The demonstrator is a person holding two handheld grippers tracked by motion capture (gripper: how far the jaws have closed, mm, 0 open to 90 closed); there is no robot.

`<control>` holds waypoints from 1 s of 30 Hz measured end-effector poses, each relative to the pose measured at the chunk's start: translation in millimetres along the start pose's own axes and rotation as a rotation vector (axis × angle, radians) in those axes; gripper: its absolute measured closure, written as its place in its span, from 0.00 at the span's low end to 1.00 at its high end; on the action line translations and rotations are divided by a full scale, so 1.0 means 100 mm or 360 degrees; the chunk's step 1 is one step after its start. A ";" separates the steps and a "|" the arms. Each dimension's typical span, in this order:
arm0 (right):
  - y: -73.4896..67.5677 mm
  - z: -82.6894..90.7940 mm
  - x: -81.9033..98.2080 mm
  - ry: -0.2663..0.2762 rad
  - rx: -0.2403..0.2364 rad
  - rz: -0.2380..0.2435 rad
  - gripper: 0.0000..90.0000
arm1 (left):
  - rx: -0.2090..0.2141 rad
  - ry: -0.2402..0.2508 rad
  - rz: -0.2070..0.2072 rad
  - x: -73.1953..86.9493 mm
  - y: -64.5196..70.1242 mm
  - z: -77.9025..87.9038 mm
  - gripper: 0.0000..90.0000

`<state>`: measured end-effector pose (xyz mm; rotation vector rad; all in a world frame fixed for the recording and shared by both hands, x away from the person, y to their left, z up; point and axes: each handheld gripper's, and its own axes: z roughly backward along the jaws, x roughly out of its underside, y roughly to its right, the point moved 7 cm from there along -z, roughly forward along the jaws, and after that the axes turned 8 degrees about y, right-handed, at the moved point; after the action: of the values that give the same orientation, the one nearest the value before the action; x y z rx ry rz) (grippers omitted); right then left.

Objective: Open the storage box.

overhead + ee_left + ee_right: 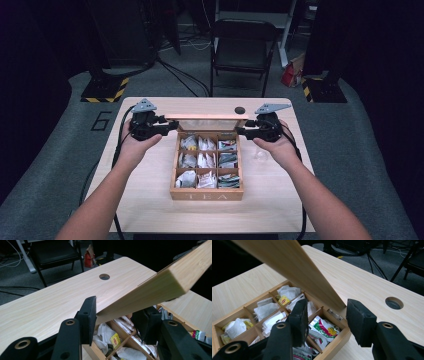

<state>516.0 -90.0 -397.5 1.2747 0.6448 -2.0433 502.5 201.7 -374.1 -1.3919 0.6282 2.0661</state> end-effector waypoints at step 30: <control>0.11 -0.10 -0.08 0.0016 0.0004 -0.0081 0.63 | -0.0033 -0.0041 0.0031 0.17 -0.16 -0.19 0.65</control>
<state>532.6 -89.0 -394.8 1.2831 0.6859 -2.0807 520.9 203.7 -397.9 -1.3733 0.6136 2.1078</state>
